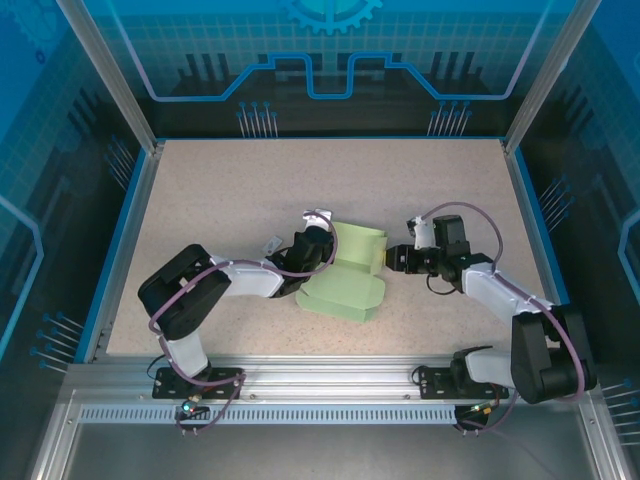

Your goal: Fold the paper box

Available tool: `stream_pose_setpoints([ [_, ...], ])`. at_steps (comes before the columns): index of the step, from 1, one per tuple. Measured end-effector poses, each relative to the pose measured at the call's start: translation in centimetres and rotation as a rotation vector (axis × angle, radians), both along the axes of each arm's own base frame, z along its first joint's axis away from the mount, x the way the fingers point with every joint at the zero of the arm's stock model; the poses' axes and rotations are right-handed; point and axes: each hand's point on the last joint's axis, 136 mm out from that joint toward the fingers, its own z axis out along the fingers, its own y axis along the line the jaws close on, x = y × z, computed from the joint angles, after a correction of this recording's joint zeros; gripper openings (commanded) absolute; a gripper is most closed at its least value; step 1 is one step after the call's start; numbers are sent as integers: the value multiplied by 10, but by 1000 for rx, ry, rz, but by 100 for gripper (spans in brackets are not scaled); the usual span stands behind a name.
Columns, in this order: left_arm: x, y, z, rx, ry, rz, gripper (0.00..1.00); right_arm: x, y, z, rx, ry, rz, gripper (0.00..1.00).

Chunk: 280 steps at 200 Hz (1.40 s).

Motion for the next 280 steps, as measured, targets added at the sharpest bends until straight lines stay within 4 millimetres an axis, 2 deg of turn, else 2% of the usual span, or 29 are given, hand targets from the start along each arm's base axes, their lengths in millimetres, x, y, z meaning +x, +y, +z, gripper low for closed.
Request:
stream_pose_setpoints([
  [73, -1, 2, -3, 11, 10, 3, 11, 0, 19, -2, -32, -16, 56, 44],
  [280, -1, 3, -4, 17, 15, 5, 11, -7, 33, 7, -8, -50, 140, 44],
])
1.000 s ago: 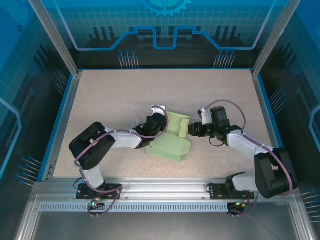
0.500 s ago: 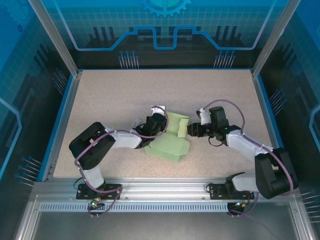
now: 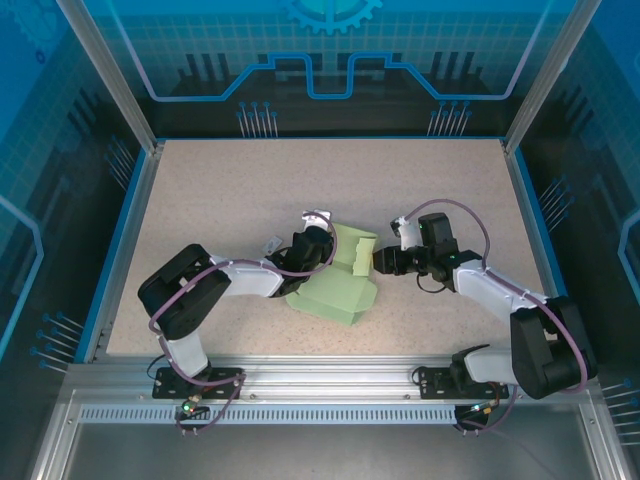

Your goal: Fold the paper box

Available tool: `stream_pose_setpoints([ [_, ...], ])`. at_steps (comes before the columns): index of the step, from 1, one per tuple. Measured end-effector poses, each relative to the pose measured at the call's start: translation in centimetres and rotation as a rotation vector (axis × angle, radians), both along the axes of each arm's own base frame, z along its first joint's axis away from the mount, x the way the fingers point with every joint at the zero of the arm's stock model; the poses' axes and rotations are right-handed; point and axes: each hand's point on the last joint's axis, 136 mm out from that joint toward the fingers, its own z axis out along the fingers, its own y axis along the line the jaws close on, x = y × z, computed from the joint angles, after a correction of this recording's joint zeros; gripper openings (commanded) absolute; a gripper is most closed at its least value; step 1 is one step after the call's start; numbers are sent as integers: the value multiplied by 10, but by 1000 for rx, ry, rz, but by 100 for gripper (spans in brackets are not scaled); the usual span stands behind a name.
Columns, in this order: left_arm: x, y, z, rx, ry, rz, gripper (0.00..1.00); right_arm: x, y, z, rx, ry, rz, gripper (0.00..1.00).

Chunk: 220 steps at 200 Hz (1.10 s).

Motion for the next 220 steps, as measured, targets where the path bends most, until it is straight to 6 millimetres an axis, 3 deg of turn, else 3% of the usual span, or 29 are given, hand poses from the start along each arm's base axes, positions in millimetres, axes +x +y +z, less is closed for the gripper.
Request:
stream_pose_setpoints([
  [145, 0, -2, 1, -5, -3, -4, 11, -11, 6, 14, 43, -15, 119, 49],
  [220, -1, -3, 2, -10, -3, -10, 11, 4, -3, -4, -4, 44, 68, 45],
])
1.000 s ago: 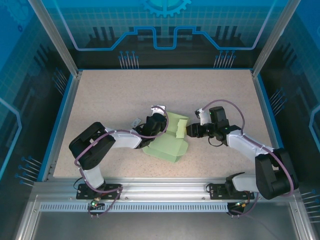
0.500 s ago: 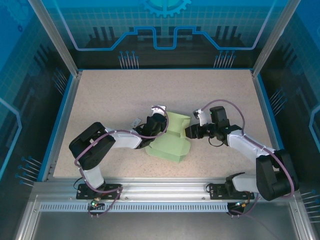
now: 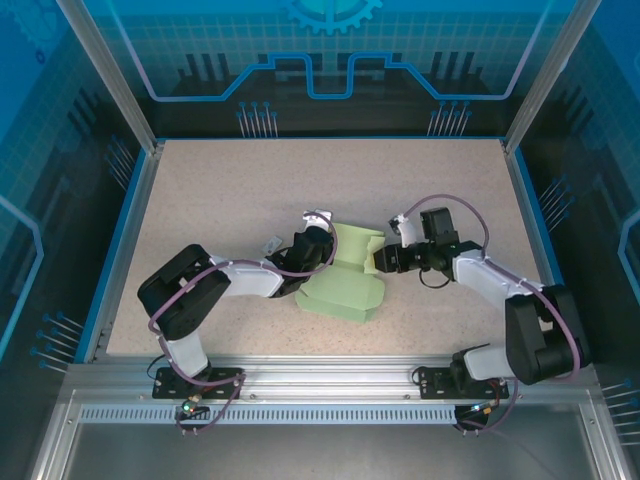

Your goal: Fold the paper box

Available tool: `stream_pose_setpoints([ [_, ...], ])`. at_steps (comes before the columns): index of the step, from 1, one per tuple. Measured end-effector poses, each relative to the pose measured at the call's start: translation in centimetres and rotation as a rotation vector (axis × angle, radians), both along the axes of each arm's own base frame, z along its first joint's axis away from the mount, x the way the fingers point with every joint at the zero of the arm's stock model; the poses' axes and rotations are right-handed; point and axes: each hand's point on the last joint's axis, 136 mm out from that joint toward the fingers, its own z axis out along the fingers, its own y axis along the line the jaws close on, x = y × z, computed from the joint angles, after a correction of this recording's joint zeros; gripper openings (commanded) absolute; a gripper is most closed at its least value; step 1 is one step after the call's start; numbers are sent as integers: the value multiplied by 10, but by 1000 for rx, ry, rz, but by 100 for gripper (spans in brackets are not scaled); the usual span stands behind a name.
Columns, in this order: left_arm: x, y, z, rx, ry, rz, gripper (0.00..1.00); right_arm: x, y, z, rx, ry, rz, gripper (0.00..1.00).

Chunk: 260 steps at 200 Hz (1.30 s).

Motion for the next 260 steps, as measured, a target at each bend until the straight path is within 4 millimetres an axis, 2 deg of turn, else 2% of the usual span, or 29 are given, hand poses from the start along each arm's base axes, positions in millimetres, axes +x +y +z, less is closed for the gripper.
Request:
stream_pose_setpoints([
  [49, 1, 1, 4, -2, -8, 7, 11, 11, 6, -5, -63, -4, -28, 42],
  [91, 1, 3, 4, 2, -8, 12, 11, 23, 4, -16, -271, -2, -138, 39],
  [121, 0, 2, 4, -1, -7, 7, 11, 24, 1, -19, -405, -29, -202, 39],
  [175, 0, 0, 11, -17, -18, -1, 11, 34, -7, -27, -515, -46, -278, 38],
  [218, -3, 1, 7, -9, -8, -4, 11, 34, -3, -34, -562, -53, -277, 26],
  [260, -3, 1, 6, -6, -4, -3, 11, 37, -7, -33, -580, -58, -311, 16],
])
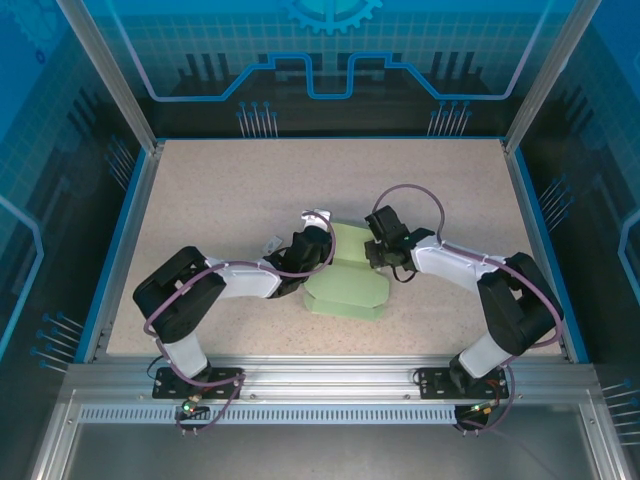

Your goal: Fold the paper box

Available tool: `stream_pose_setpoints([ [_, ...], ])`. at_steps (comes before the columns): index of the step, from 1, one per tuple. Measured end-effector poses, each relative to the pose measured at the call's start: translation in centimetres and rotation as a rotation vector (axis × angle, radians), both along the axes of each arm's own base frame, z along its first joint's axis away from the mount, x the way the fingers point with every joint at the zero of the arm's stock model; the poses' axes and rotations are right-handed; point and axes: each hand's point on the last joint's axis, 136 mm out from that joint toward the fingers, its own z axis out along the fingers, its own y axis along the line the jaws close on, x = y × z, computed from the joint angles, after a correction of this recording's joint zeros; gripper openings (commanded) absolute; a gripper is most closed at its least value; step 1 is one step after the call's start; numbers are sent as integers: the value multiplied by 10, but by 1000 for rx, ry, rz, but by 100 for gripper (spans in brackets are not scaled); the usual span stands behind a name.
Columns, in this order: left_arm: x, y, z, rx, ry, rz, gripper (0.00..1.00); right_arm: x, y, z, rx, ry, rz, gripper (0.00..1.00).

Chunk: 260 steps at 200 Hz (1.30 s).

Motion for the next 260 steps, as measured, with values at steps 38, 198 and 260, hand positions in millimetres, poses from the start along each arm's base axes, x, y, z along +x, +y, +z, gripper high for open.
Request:
stream_pose_setpoints([
  [38, 0, 0, 0, -15, 4, 8, 11, 3, -4, 3, -33, -25, -24, 14],
  [198, -3, -5, 0, -15, 4, -5, 10, 2, -15, 1, -140, -21, -49, 17],
  [260, -3, -3, 0, -11, 2, 0, 10, 1, -11, 2, -130, -16, -44, 22],
])
